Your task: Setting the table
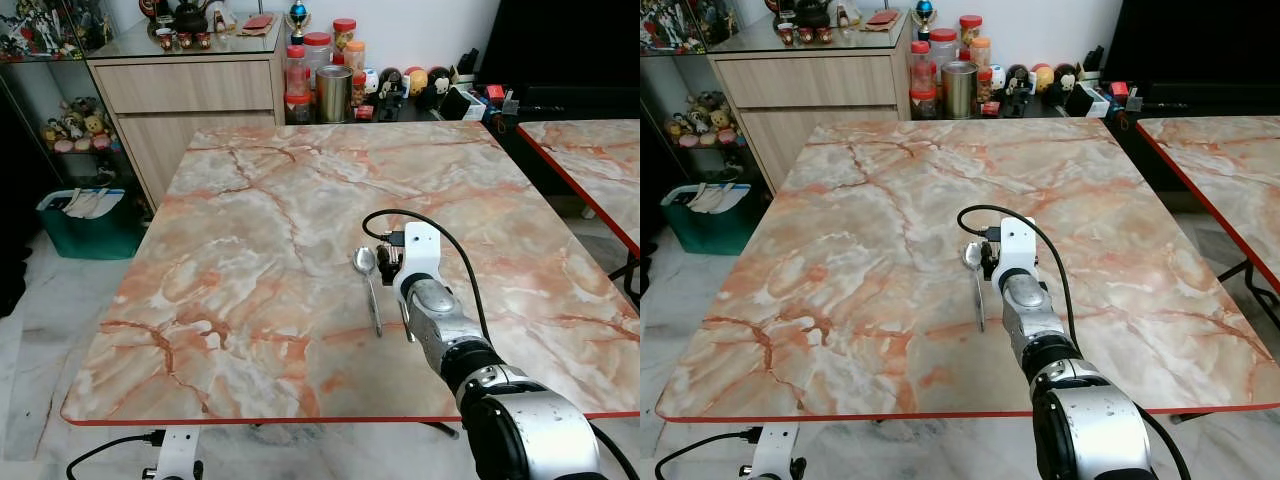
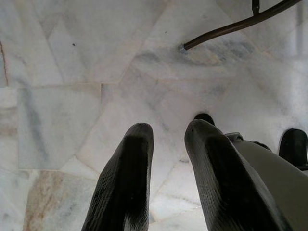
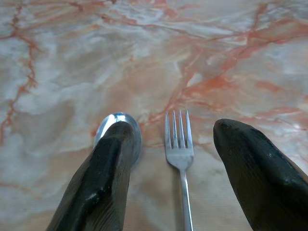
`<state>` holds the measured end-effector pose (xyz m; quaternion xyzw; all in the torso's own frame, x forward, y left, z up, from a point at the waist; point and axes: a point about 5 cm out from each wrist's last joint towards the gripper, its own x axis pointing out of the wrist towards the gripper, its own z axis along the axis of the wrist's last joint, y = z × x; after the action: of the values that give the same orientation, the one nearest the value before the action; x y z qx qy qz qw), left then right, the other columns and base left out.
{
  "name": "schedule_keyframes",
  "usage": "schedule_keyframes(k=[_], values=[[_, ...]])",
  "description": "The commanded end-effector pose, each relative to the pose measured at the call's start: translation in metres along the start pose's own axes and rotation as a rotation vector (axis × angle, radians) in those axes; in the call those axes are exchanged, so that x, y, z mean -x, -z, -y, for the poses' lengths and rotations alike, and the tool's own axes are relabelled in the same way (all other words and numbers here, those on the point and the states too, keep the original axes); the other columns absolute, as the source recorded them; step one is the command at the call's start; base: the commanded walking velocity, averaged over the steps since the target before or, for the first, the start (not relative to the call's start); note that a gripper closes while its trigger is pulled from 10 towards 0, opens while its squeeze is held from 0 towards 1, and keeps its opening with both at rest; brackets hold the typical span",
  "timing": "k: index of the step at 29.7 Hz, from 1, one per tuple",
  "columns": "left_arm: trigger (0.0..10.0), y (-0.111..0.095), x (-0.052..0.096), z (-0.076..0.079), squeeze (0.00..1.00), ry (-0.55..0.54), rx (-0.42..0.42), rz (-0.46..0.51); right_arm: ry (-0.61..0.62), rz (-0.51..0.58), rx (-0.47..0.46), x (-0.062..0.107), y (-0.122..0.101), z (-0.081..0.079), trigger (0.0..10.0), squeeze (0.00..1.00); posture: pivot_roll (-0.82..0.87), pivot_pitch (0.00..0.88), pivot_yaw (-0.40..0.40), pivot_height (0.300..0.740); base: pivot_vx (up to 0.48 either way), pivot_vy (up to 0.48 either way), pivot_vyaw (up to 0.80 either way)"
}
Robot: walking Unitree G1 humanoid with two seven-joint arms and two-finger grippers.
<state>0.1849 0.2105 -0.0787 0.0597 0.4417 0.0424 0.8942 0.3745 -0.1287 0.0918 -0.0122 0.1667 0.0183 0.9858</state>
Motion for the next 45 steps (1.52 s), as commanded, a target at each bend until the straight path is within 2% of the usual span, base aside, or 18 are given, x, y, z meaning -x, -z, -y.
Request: schedule_keyframes(k=[1,4,12,23,45], values=[[10.0,0.002,0.000,-0.001,0.00,0.000,0.013,-0.008,0.012,0.005,0.006,-0.002,-0.007,0.003,10.0,0.00,0.00,0.000,-0.006,0.740,0.000,0.000,0.00],[10.0,0.002,0.000,-0.001,0.00,0.001,0.016,-0.010,0.036,-0.001,0.008,-0.002,-0.008,0.010,10.0,0.00,0.00,0.000,-0.006,0.740,0.000,0.000,0.00],[10.0,0.005,0.001,-0.001,0.00,0.003,0.016,-0.016,0.050,-0.017,0.008,-0.001,-0.004,0.014,10.0,0.00,0.00,0.000,-0.007,0.740,0.000,0.000,0.00],[10.0,0.007,0.001,0.001,0.00,0.009,0.010,-0.021,0.024,-0.097,-0.017,0.004,0.026,0.011,10.0,0.00,0.00,0.000,-0.004,0.740,0.000,0.000,0.00],[10.0,0.009,0.002,0.002,0.00,0.016,0.006,-0.025,0.013,-0.139,-0.042,0.010,0.048,0.006,10.0,0.00,0.01,0.000,-0.004,0.740,0.000,0.000,0.00]])
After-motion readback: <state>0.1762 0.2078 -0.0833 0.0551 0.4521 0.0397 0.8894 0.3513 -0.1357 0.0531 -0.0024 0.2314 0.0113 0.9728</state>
